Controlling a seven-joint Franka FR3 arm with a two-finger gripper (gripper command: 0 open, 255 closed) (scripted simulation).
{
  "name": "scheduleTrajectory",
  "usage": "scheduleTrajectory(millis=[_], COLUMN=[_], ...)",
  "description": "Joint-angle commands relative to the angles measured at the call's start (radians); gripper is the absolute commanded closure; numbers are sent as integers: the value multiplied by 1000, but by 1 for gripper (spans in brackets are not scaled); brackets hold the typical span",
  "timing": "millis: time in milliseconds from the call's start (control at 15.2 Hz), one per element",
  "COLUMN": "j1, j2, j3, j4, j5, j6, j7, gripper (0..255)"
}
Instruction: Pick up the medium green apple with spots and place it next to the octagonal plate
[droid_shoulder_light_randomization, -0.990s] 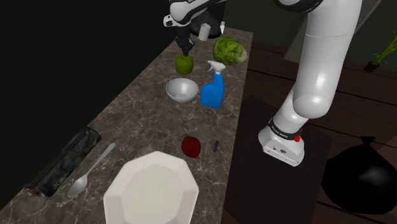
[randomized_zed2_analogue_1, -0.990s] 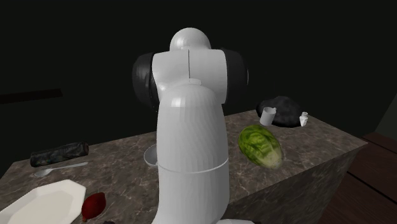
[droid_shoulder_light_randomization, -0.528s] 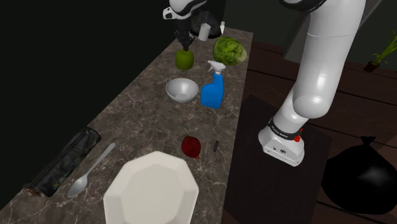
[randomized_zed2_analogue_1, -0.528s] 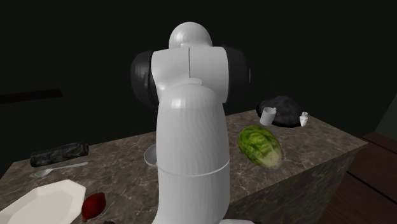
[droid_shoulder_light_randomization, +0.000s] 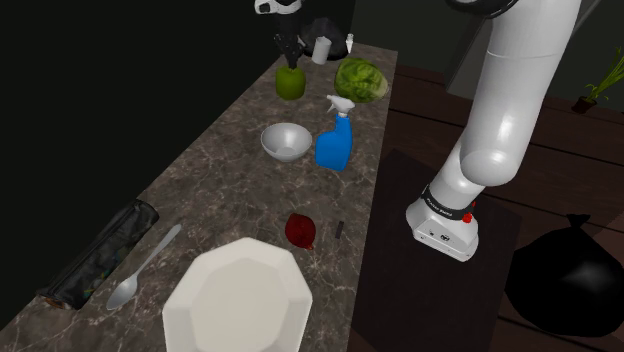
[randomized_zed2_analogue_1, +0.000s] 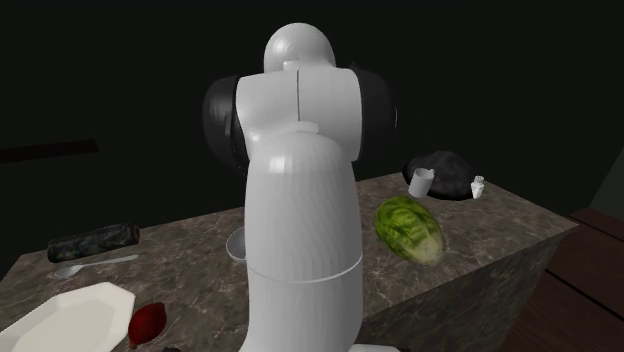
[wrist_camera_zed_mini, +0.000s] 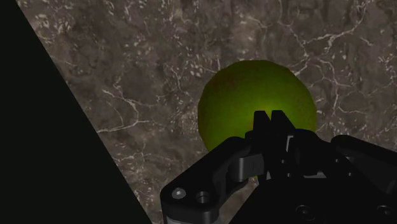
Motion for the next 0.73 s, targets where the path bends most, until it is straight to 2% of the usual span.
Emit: scheduleTrajectory(millis=[0,660], j1=[0,1], j2=[-8,-20], j3=[0,-1], j4=[17,135], j5=[0,2], j6=[-25,-154], j7=[-3,-18], gripper=[255,255])
